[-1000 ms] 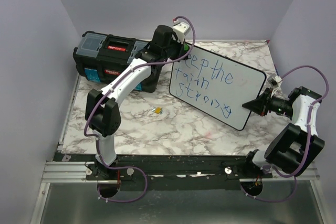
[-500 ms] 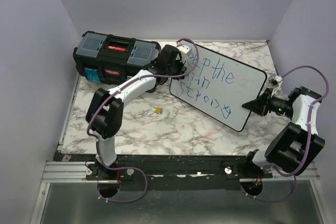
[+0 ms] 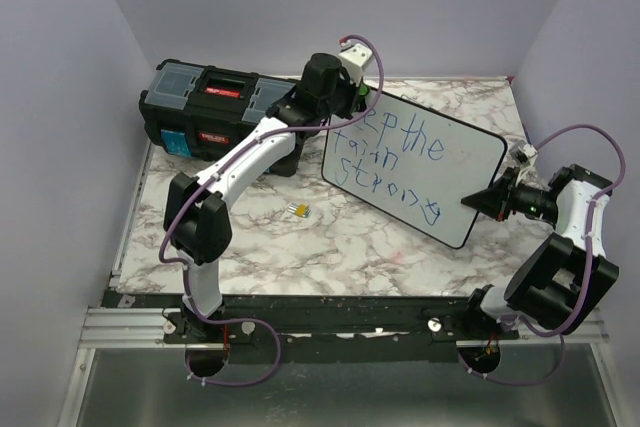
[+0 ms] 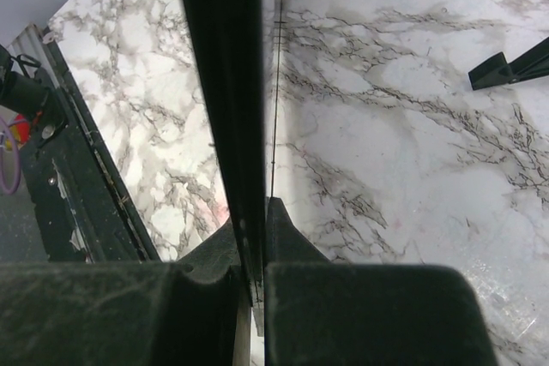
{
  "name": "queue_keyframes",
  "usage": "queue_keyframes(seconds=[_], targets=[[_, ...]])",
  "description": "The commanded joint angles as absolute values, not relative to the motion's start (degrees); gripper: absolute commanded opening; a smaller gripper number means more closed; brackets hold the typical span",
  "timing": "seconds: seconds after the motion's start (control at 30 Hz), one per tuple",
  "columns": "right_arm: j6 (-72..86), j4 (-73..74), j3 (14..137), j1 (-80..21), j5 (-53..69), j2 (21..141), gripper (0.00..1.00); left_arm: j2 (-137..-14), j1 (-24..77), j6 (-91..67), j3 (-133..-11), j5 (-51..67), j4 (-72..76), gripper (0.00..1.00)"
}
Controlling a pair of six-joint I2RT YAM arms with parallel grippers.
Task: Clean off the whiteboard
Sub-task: Erase the whiteboard at the center of the board.
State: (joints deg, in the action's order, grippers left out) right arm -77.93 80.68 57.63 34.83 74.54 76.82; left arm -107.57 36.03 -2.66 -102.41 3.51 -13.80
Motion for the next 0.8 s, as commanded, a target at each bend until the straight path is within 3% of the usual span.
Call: queue_keyframes(seconds=[0.0,0.3,0.77], targets=[[-79.6,81.4,57.7,34.4,76.8,75.9,0.01,-108.4,36.4,-2.8,-97.7,2.6,-13.8,0.0],[-79.4,81.4,57.7,34.3,76.9,75.5,0.01,-105.6,37.2,-4.6,-87.4,3.1,-10.7,0.0],[-79.6,81.3,57.6,34.3,76.7,74.9,0.01,-110.6,37.1,-1.8,-106.8,4.6,-19.0,0.0]])
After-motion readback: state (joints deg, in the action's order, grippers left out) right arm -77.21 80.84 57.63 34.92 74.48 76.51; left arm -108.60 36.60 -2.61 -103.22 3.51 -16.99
